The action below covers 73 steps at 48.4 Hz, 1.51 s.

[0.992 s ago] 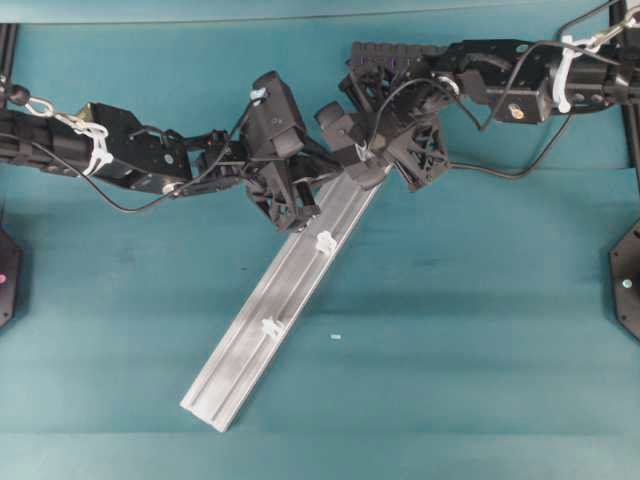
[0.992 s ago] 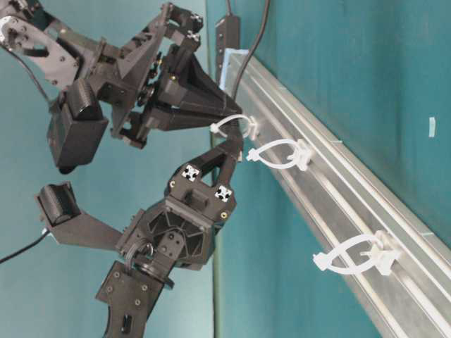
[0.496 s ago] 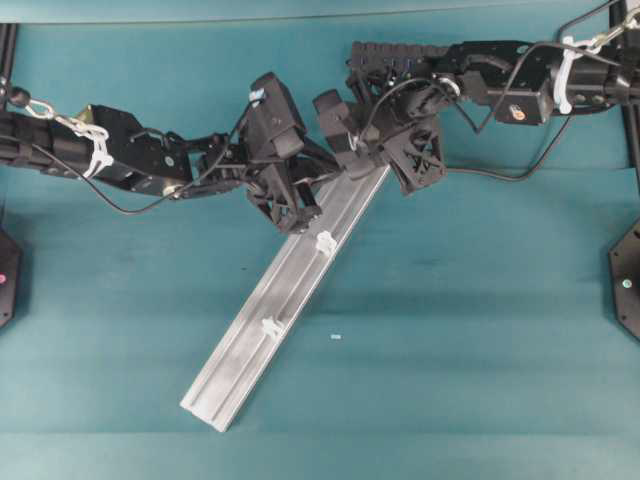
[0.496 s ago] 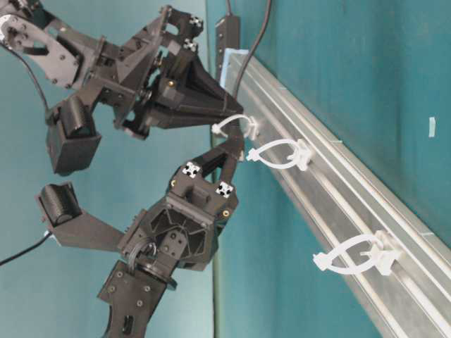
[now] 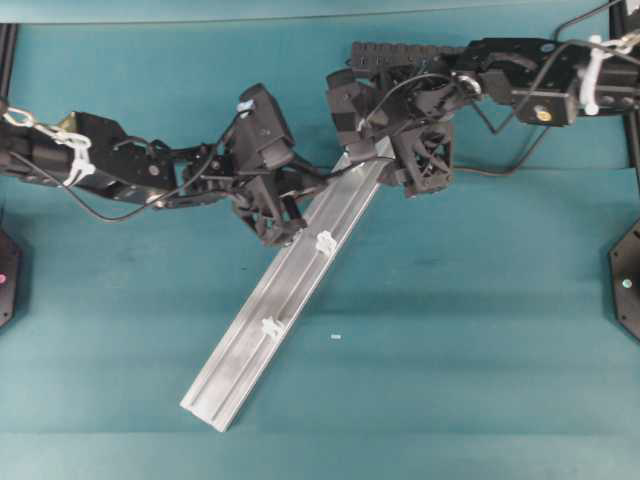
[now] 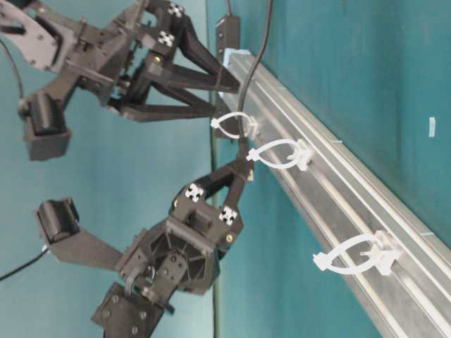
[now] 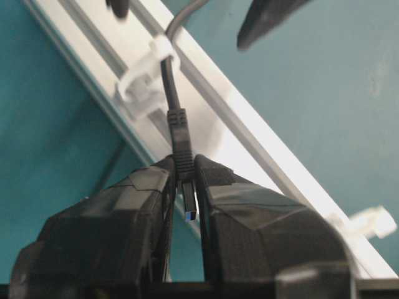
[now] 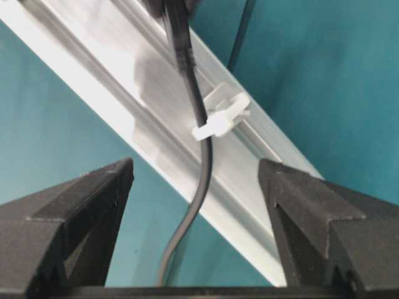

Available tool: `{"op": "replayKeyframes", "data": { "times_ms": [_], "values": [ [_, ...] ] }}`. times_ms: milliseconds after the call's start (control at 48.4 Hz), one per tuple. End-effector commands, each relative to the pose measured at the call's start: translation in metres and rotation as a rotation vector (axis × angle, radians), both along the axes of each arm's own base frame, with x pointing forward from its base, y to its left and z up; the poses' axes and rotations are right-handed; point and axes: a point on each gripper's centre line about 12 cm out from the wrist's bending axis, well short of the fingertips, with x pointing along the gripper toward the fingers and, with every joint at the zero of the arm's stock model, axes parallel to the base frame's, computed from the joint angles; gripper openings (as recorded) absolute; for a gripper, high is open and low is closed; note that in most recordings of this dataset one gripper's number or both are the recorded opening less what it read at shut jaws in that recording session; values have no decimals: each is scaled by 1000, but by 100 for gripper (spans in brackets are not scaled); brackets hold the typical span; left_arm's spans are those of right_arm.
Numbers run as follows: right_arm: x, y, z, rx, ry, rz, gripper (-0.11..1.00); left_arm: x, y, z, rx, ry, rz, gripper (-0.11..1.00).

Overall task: Pass the USB cable through three rings with both arms.
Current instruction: 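Release with the right gripper and pull the cable through with the left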

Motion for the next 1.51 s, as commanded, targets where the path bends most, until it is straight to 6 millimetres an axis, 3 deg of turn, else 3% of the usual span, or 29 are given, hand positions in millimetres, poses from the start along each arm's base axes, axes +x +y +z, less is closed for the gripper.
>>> {"op": "replayKeyframes", "data": {
  "times_ms": [0, 289, 599, 847, 992, 1199, 1488],
  "values": [
    [4, 8, 9, -10, -31, 11, 85, 0, -11, 32, 9, -76, -23, 11],
    [24, 32, 15, -62, -129, 71, 84, -11, -28, 42, -55, -77, -25, 11],
    [32, 28, 5, -117, -129, 102, 83, -12, -28, 47, -57, -92, -23, 11],
    [35, 27, -6, -121, -109, 114, 74, -11, -28, 48, -59, -94, -22, 11],
    [39, 26, -9, -121, -106, 116, 59, -11, -28, 49, -56, -96, -23, 11],
    [47, 29, -4, -132, -131, 130, 12, -11, -28, 49, -53, -99, -25, 11],
    [48, 31, -5, -137, -124, 149, 12, -11, -28, 49, -59, -98, -22, 11]
  ]
}}
